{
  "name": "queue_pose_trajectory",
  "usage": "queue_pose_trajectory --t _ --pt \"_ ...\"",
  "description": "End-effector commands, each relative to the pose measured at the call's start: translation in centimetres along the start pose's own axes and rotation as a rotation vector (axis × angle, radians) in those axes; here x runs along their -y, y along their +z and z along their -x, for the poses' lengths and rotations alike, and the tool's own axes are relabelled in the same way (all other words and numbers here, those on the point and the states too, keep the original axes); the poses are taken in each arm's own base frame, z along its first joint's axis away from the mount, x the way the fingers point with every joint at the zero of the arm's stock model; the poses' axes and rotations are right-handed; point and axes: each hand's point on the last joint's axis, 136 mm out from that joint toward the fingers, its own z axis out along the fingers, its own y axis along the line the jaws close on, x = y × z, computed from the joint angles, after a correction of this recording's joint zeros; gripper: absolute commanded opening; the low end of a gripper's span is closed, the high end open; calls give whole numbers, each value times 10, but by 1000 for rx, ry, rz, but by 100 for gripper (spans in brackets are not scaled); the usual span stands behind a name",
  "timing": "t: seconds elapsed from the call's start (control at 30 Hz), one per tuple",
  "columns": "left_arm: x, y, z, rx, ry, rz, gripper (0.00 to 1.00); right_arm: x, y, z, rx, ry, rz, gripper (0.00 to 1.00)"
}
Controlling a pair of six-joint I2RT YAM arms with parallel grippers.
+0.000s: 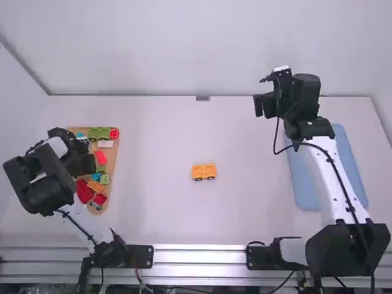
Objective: Assemble lego blocks to make yellow taxi
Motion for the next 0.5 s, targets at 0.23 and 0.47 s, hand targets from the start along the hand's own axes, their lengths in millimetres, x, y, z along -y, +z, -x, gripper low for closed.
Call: queue_pose_trajectory --t 0.23,0.47 --pt "16 11 1 -3 42 -10 31 2 -3 14 30 -4 -4 99" --pt "6 -10 7 -33 -67 30 18 2 -3 14 30 -4 -4 98"
